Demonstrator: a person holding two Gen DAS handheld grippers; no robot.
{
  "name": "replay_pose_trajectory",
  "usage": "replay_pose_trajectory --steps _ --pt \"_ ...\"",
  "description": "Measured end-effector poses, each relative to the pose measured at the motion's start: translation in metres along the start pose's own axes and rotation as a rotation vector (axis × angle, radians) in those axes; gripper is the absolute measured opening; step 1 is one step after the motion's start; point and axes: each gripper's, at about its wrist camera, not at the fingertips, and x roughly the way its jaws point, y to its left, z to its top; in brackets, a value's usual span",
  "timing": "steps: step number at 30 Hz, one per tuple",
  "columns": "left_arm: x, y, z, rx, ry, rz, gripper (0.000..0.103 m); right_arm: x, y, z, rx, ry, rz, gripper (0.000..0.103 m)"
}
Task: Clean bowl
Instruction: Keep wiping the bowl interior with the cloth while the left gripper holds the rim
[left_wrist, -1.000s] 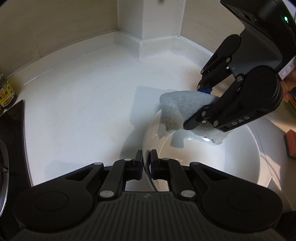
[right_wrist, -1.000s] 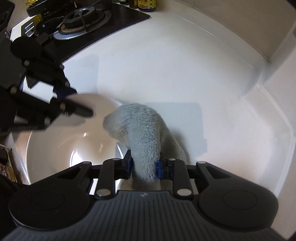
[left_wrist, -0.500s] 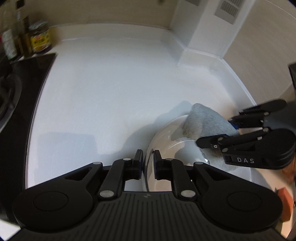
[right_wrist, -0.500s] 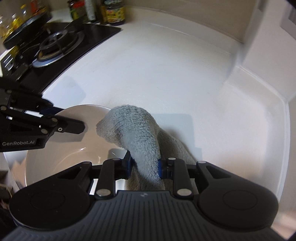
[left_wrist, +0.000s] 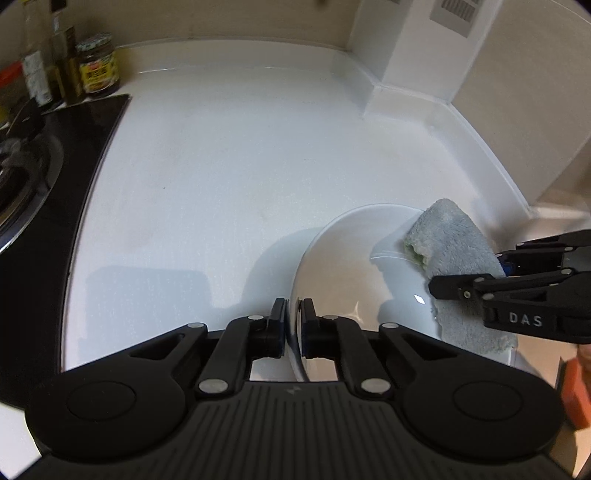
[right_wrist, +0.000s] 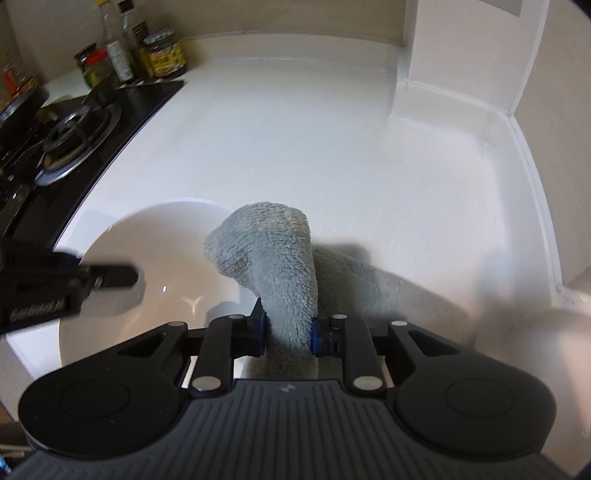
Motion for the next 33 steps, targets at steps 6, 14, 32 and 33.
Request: replay_pose_trajectory --steps 6,14,32,33 --pt "0.003 -0.010 0.004 0.147 0.004 -0.010 0.005 -0.004 0.005 0.002 -0.172 0.076 0.034 0.019" --pt "0.006 -0.022 0.008 0.297 0.010 -0.010 0.006 0.008 0.010 0.033 -0.371 0.124 0.057 0.020" --pt "0.000 -0.012 0.012 0.014 0.030 -0.030 0.009 0.018 0.004 0.051 -0.188 0.066 0.063 0.020" --pt "-0.002 -0.015 0.008 0.010 0.026 -0.018 0.009 0.015 0.002 0.047 -0.149 0.054 0.043 0.020"
